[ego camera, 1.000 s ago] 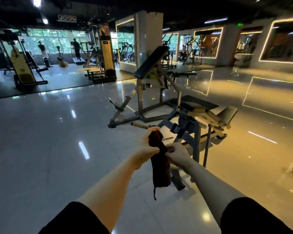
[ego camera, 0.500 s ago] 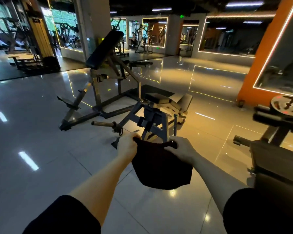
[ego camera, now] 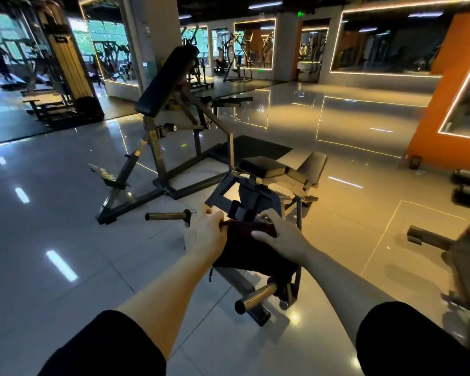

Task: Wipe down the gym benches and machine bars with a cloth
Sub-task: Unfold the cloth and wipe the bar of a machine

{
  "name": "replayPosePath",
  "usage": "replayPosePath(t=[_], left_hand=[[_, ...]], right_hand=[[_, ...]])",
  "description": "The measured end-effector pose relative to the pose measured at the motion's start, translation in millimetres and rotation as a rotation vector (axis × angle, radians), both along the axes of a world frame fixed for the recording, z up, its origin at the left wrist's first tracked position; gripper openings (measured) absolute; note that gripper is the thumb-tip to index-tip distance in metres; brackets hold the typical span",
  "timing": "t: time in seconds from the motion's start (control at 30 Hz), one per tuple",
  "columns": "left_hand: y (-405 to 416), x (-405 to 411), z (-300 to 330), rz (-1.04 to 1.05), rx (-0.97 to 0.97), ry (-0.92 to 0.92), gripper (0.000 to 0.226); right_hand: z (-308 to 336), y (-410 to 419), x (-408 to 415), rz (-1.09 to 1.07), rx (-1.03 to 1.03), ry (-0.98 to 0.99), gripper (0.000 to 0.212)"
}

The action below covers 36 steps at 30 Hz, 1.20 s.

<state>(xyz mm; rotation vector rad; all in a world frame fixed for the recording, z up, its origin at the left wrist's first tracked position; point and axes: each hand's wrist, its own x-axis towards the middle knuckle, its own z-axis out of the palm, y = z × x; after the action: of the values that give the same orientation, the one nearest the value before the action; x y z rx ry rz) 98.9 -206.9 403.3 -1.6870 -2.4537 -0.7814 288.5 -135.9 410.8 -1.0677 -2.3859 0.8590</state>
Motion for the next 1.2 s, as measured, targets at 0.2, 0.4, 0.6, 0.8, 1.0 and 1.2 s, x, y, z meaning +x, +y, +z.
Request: replayPosePath(t=[0.2, 0.4, 0.6, 0.8, 1.0, 1.2], left_hand=[[61.7, -40.1, -10.2, -0.104, -0.048, -0.021, 0.018], [125.0, -89.5, -12.1, -0.272, -0.161, -0.064, 0.025], [183.4, -117.0, -10.7, -0.441, -0.08, -0.165, 0.021], [206.5, -67.8, -33.5, -0.568, -0.064, -0.421, 0.013], [217.1, -33.6, -64.0, -0.722, -0.173, -0.522, 0.03], [232.6, -28.7, -95.1, -0.821, -0.22, -0.474, 0.017]], right_hand=[[-7.2, 55.0, -15.1, -0.005, 0.212, -0.22, 0.017], [-21.5, 104.2, -38.7, -0.253, 0.045, -0.062, 0.014], [-23.4, 136.7, -83.8, -0.547, 0.004, 0.096, 0.018], [-34.5, 143.8, -110.1, -0.848, -0.199, 0.297, 0.036], [-46.9, 145.9, -102.2, -0.939, -0.57, 0.694, 0.012], [-99.9, 154.4, -71.3, -0.81, -0.255, 0.214, 0.064]])
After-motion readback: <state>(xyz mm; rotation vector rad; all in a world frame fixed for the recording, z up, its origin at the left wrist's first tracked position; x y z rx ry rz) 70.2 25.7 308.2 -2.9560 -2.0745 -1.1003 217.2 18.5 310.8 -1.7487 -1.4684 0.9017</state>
